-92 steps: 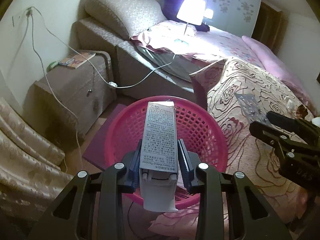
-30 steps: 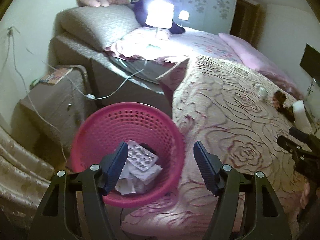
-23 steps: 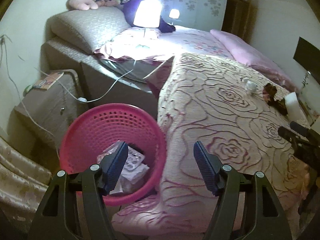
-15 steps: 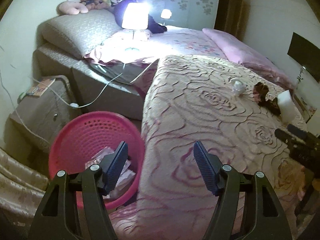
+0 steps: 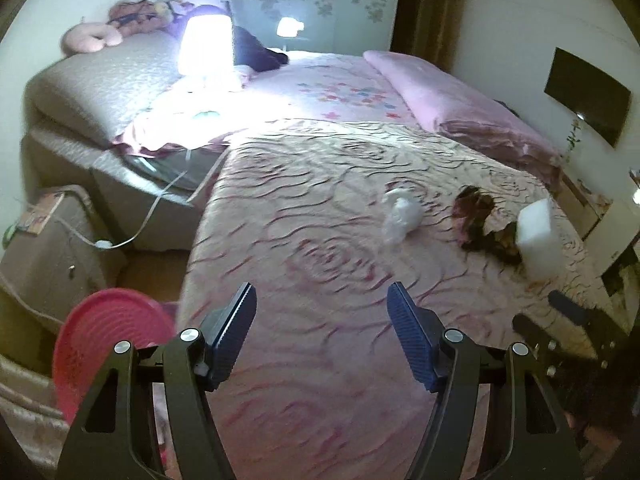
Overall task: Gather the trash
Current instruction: 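Move both open tools back to the trash on the bedspread, then grasp the white tissue ball with the left tool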
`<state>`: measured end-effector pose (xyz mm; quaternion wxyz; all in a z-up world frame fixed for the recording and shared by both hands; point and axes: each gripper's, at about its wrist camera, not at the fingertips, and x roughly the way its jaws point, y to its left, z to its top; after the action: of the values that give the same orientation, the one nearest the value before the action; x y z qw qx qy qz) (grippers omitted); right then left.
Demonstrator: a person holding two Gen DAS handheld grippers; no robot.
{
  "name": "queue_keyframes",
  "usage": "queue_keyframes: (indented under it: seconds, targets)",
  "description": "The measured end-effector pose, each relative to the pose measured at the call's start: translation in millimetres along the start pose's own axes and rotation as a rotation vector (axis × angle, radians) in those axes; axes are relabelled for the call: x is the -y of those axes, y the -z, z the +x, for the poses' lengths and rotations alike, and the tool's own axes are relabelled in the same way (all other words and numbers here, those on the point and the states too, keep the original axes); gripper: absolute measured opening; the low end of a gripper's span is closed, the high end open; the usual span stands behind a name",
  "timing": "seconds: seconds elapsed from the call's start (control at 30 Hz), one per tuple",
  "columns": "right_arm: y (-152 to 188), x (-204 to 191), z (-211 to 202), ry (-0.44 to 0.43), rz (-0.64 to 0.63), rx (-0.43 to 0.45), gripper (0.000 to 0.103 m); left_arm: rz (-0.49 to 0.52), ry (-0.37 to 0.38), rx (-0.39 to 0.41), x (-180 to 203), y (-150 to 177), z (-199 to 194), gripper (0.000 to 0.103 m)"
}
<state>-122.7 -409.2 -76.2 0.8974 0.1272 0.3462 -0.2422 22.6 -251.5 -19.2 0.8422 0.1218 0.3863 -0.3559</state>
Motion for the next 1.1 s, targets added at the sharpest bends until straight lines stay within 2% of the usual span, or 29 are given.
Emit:
queue_keyframes:
  seconds: [0.33,0.67,0.73,0.8,0.9,1.1]
  targets:
    - [1.6,4.8,2.7,-0.043,0.031,-0.015,0.073,0.033,0.032,-0.062,40.0,-35.2,56.7,0.065]
    - [0.3,9.4,6.0,-0.082,0.057,-0.032,0.073,0.029,0.064,-0.077,57.5,-52.5,88.5,0.065]
    - [-0.1,10.8,6.8,-0.087,0.064,-0.036,0.073,0.036,0.058,-0.086,60.3,-53.5,96.3,0.060]
    - [0.1,10.4,6.6,-0.089,0.065,-0.038,0.073,0.038,0.055,-0.102,61.4,-53.0,102.0,0.046]
    - [0.0,10.1,6.5,-0.090,0.061,-0.038,0.073,0.029,0.060,-0.113,59.0,-52.0,106.8,0.032]
    - [-0.2,10.7,7.0,-0.092,0.063,-0.038,0.073,0.042,0.065,-0.102,51.2,-42.2,92.9,0.027]
